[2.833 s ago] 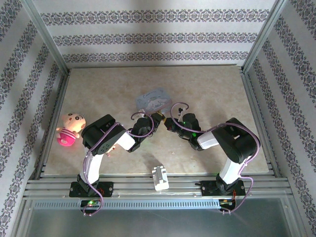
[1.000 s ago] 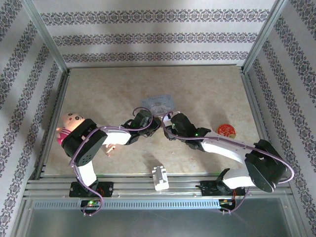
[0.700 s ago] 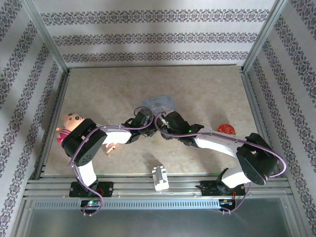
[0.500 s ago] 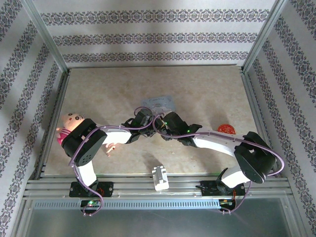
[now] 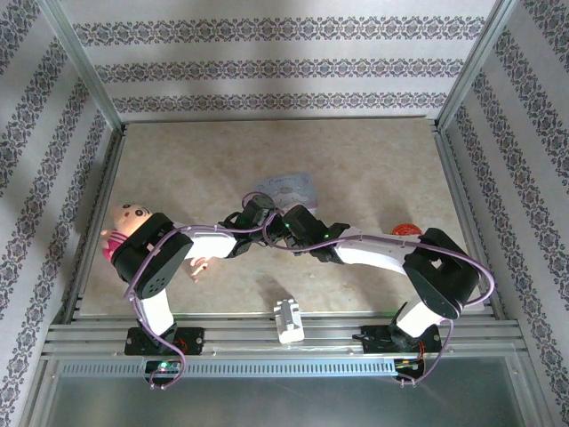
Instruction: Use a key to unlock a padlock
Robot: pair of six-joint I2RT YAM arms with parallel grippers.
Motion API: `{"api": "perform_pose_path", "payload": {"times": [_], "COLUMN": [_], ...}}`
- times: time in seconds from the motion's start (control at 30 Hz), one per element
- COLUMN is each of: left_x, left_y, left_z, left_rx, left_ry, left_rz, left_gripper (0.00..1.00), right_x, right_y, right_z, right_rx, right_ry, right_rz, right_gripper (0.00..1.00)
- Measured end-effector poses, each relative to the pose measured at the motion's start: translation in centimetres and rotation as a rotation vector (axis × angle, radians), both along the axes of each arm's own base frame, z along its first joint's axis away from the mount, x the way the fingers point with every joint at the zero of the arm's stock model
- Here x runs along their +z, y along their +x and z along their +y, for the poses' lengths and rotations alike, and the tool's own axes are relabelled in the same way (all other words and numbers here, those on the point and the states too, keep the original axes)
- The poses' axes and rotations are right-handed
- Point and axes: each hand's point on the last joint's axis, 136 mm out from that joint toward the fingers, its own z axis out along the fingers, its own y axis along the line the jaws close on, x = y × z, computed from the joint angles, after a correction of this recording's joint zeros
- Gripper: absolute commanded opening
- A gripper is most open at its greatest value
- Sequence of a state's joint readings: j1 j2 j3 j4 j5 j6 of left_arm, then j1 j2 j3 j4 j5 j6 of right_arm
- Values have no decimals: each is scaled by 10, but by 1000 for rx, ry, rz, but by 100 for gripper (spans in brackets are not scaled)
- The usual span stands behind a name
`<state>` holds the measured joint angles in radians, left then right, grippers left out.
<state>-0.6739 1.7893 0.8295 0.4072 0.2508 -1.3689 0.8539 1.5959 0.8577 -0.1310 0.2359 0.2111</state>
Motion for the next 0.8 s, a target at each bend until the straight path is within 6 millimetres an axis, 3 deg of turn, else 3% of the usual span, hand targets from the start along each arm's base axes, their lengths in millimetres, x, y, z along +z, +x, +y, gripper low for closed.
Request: {"api": "perform_pose_path", "payload": {"times": [0.13, 0.27, 0.8], "left_x": [0, 0, 0], "left_y": [1, 3, 5], "left_z": [0, 1, 2], "left_rx": [-1, 5, 10], "left_ry": [-2, -2, -2], "left_rz": [1, 1, 0], "left_gripper": [0, 0, 0], "right_x": [-1, -2, -1], "right_y": [3, 8, 12], "right_z": [0, -2, -3], "right_rx": [-3, -18, -84], "right_ry": [-27, -52, 22], "right_rz": [-12, -33, -4], "right_gripper": [28, 16, 3]}}
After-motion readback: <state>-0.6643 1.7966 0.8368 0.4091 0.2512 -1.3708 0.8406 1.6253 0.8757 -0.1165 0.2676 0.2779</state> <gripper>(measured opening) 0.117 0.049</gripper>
